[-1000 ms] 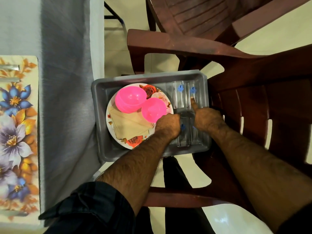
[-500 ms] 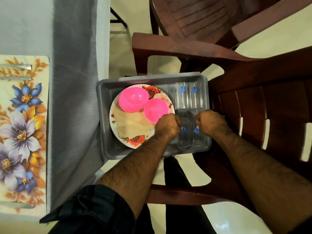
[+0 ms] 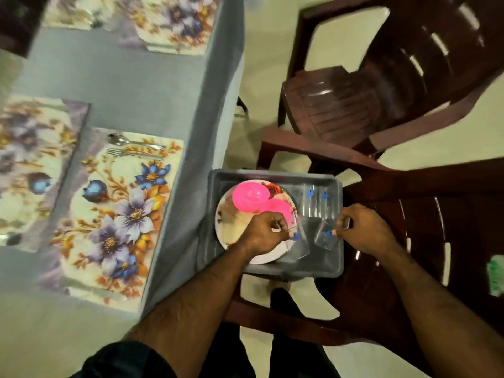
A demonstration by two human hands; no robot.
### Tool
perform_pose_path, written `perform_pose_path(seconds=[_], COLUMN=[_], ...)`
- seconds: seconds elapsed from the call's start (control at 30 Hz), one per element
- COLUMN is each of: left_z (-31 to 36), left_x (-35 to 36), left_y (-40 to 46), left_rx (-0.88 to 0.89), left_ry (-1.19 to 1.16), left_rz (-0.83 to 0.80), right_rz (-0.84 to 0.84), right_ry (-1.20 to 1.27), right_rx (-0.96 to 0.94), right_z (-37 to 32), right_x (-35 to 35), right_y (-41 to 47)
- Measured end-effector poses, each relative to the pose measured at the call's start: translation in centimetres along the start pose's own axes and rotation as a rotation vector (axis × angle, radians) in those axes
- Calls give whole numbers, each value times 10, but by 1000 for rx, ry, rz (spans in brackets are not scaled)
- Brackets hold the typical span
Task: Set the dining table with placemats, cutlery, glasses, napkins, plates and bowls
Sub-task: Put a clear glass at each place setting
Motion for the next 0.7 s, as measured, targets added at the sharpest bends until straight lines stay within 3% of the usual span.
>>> perform_pose_path(seconds=[0.13, 0.3, 0.43, 0.7], left_z=[27, 20, -12, -127], left_x=[-68, -151, -213, -297], left_y=[-62, -147, -218, -373], left_rx=[25, 0, -22, -137], left_ry=[-53, -151, -131, -372], left_rz=[117, 305, 470, 829], right_rz=[14, -31, -70, -141], right_ry=[63, -33, -192, -345], right_rx=[-119, -354, -529, -703], right_z=[-65, -194, -293, -469], right_x=[-25, -34, -23, 67], right_y=[-19, -41, -59, -141])
Point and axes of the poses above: each hand's wrist, its own y-axis towards the middle knuckle, its own x-axis out of the palm, z = x × y, the point moved 3 cm from there along y, towards the middle knuckle, and after that the axes turned 2 degrees about -z, right-handed, at the moved point
